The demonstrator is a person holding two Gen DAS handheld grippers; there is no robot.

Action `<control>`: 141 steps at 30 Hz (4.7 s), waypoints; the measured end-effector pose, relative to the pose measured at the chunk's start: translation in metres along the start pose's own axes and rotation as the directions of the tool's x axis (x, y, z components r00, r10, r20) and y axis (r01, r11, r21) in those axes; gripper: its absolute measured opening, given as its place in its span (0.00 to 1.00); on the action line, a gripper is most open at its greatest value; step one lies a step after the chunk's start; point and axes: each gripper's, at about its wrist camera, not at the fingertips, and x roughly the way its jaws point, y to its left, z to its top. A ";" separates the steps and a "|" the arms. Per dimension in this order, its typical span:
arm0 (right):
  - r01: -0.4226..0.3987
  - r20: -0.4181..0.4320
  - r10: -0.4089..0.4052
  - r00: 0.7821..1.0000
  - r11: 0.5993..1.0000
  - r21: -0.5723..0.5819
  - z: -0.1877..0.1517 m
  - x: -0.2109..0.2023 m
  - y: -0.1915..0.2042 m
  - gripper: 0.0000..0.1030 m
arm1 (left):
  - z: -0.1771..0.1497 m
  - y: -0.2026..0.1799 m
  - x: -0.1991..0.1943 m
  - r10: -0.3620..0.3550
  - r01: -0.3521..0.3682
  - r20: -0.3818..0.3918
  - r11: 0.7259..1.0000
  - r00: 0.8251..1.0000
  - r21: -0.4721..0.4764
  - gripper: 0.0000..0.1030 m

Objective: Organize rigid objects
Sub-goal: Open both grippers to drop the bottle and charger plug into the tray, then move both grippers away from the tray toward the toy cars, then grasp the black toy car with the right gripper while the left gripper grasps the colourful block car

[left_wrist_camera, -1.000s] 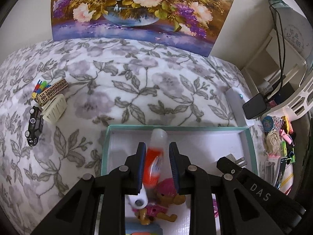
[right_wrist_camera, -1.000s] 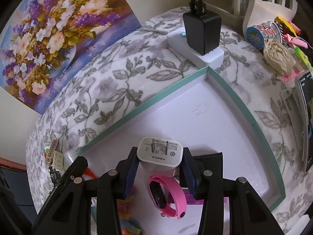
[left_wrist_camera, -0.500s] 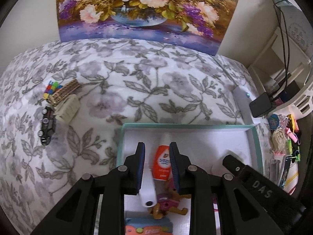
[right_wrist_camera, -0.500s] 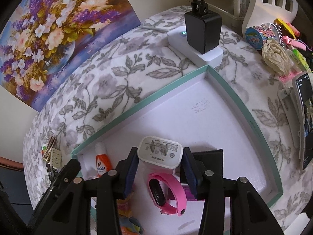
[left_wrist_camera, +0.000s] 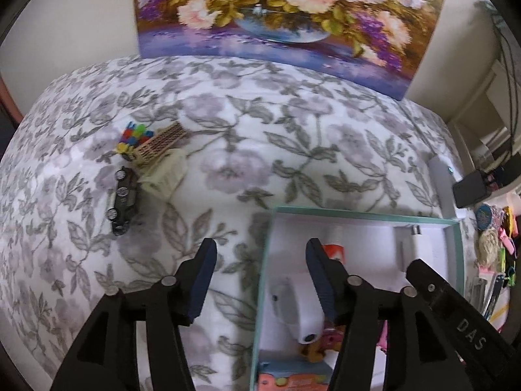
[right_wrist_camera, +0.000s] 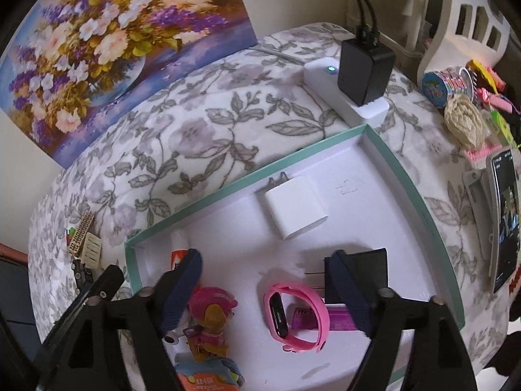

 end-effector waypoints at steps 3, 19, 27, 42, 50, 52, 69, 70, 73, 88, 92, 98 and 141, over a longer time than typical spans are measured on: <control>0.001 -0.002 -0.001 1.000 1.000 -0.019 -0.001 0.001 0.005 0.87 | 0.000 0.010 0.003 0.023 -0.024 -0.017 0.999 1.000 -0.026 0.60; 0.020 0.022 -0.018 1.000 0.998 -0.057 -0.005 -0.001 0.018 1.00 | 0.009 0.071 0.007 0.104 -0.110 -0.041 0.979 0.994 -0.173 0.85; -0.024 0.048 0.031 0.998 0.989 -0.144 -0.017 -0.012 0.058 1.00 | 0.017 0.121 -0.008 0.187 -0.187 -0.024 0.951 0.982 -0.247 0.85; -0.098 0.036 0.118 0.992 0.935 -0.340 -0.057 -0.011 0.144 1.00 | 0.017 0.218 -0.021 0.241 -0.233 -0.037 0.874 0.970 -0.425 0.85; -0.127 0.016 0.143 0.990 0.923 -0.362 -0.064 0.003 0.166 1.00 | 0.016 0.238 -0.015 0.225 -0.225 -0.054 0.864 0.973 -0.451 0.85; -0.141 -0.001 0.151 0.989 0.920 -0.365 -0.065 0.009 0.170 1.00 | 0.017 0.238 -0.012 0.213 -0.217 -0.060 0.868 0.975 -0.446 0.85; -0.215 -0.055 0.211 0.976 0.893 -0.396 -0.071 0.045 0.217 1.00 | 0.036 0.234 0.027 0.155 -0.178 -0.090 0.901 0.984 -0.395 0.85; -0.210 -0.053 0.206 0.977 0.892 -0.401 -0.071 0.048 0.220 1.00 | 0.037 0.235 0.030 0.153 -0.177 -0.093 0.901 0.984 -0.395 0.85; -0.206 -0.060 0.200 0.978 0.887 -0.413 -0.070 0.057 0.231 1.00 | 0.039 0.239 0.038 0.152 -0.180 -0.101 0.899 0.983 -0.398 0.85; -0.229 -0.057 0.229 0.972 0.859 -0.459 -0.073 0.079 0.270 0.82 | 0.034 0.273 0.053 0.194 -0.238 -0.142 0.857 0.971 -0.456 0.85; -0.239 -0.067 0.236 0.969 0.846 -0.476 -0.077 0.083 0.278 0.71 | 0.033 0.277 0.051 0.197 -0.242 -0.144 0.851 0.970 -0.465 0.85; -0.222 -0.060 0.222 0.973 0.844 -0.488 -0.081 0.087 0.281 0.57 | 0.032 0.274 0.055 0.190 -0.239 -0.152 0.860 0.970 -0.452 0.85; -0.328 -0.030 0.333 0.942 0.903 -0.277 -0.010 0.049 0.196 0.29 | 0.064 0.197 0.045 -0.001 0.017 0.043 0.933 0.999 -0.360 0.83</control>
